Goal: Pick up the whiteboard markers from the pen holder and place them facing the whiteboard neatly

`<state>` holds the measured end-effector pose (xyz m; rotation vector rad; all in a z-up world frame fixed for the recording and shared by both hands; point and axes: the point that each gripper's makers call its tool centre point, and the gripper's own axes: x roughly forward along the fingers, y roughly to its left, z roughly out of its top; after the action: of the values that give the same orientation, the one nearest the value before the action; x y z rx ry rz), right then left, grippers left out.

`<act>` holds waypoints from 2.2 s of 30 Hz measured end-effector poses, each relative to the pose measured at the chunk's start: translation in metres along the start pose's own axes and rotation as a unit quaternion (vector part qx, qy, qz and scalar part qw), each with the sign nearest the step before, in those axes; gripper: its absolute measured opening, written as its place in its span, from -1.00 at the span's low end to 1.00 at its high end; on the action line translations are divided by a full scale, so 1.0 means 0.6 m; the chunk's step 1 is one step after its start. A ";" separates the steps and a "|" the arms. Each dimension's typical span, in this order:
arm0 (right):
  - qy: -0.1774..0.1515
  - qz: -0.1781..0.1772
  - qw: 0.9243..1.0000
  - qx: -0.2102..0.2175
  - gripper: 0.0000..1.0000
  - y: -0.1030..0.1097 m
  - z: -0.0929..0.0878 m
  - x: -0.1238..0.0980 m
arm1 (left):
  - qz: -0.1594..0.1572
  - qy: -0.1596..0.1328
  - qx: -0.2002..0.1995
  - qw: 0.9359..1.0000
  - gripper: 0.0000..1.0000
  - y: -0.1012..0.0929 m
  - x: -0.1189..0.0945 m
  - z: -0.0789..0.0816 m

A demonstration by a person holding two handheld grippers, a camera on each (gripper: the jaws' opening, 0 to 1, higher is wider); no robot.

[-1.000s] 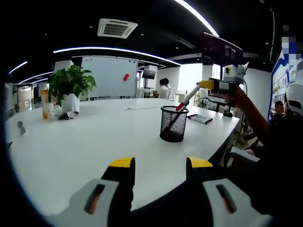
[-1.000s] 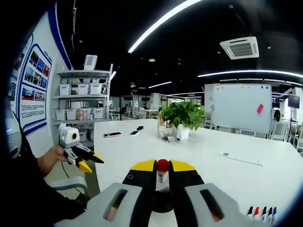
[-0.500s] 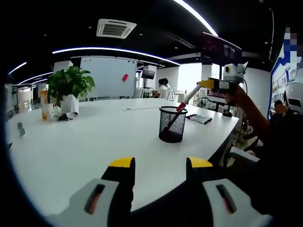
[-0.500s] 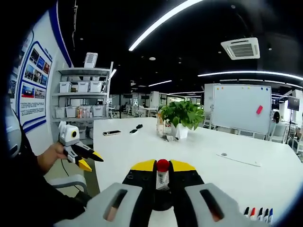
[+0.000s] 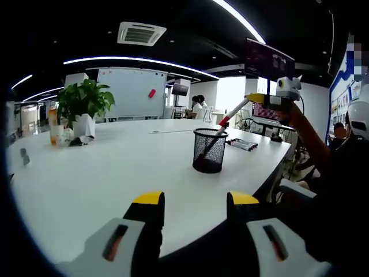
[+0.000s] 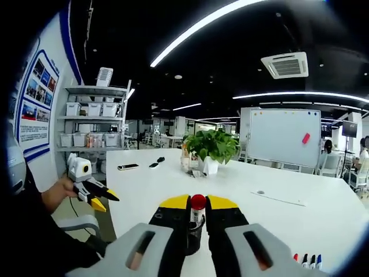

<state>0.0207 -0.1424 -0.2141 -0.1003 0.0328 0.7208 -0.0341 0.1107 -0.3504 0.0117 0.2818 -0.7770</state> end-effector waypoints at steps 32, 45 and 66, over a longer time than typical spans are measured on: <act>0.000 -0.163 0.987 0.008 -0.74 -0.159 -0.061 -0.103 | 0.003 0.001 0.002 1.000 -0.11 0.000 0.001 0.003; 0.013 -0.252 0.968 -0.008 -0.75 -0.240 -0.093 -0.186 | 0.006 -0.001 0.003 1.000 -0.11 0.004 -0.003 0.004; 0.038 -0.322 0.945 -0.037 -0.74 -0.291 -0.144 -0.295 | 0.004 -0.002 0.009 1.000 -0.11 -0.001 -0.003 0.014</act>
<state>0.0034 -0.3982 -0.2744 -0.1999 0.0439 0.0617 -0.0336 0.1103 -0.3418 0.0280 0.2705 -0.7713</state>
